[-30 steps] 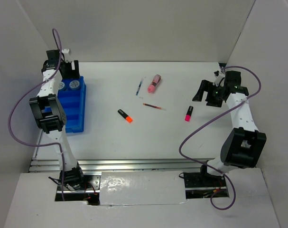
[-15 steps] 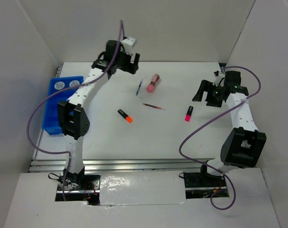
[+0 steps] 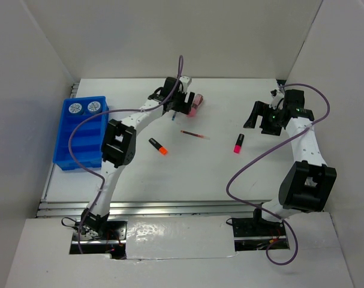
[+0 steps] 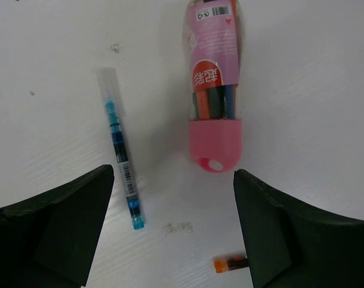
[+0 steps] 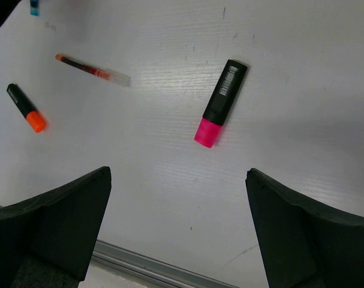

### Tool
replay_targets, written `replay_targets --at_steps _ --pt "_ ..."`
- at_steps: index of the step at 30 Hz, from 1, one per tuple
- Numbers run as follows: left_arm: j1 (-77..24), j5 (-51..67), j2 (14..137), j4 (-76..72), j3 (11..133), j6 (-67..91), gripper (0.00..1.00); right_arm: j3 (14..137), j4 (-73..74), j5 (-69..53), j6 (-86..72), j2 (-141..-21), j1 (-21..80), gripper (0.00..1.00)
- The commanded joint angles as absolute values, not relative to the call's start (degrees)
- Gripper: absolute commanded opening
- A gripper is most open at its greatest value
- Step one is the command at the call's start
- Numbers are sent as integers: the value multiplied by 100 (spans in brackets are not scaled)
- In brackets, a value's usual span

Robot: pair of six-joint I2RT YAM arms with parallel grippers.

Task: Sort the stationery into containers
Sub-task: Pick up the stationery from the center of the board.

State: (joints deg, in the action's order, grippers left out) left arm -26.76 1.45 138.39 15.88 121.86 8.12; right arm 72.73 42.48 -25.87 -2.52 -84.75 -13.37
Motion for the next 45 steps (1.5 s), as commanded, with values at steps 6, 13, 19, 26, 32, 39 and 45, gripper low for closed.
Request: replay_targets --at_steps 6,13,19,26,32,39,45 --pt "-3050 26 14203 941 12665 861 92 7348 4280 -2575 -255 -8341 -1292 100" --pt "-3094 -254 14624 800 13007 721 92 7313 4263 -2514 -255 -8297 -1301 100" --pt "-3199 -589 14976 975 13420 519 90 7365 4280 -2505 -264 -8332 -1301 100" --pt "-3190 -168 15099 1256 13482 563 76 7348 4254 -2479 -281 -8323 -1292 100" --pt "-3190 -70 15152 1468 13465 642 66 7383 4271 -2487 -290 -8367 -1301 100" --pt "-3199 140 14978 1626 13273 747 39 7374 4263 -2575 -308 -8358 -1301 100" --pt "-3261 254 14065 1266 12035 913 10 7348 4263 -2961 -404 -8420 -1301 100"
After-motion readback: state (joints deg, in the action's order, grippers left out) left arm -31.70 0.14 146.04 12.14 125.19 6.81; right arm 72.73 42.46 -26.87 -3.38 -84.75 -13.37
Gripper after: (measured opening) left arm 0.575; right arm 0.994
